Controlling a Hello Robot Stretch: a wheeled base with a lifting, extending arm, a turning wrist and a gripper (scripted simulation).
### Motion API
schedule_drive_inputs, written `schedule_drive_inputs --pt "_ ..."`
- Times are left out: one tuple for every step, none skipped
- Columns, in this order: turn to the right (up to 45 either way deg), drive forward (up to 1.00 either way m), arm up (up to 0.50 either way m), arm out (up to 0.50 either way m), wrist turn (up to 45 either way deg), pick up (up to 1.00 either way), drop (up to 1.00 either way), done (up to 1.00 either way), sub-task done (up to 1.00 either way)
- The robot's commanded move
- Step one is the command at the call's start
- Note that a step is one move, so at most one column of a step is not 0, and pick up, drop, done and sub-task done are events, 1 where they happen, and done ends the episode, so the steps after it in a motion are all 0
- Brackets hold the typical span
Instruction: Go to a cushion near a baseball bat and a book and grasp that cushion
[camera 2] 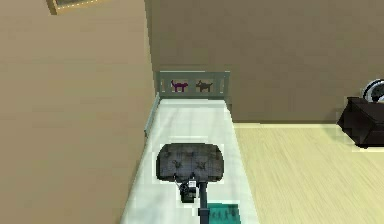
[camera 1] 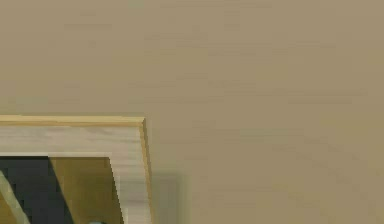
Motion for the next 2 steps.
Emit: schedule_drive_inputs --pt "0.0 0.00 0.00 0.00 0.0 1.00 0.00 0.00 0.00" --pt "0.0 0.00 0.10 0.00 0.0 0.00 0.00 0.00 0.00"
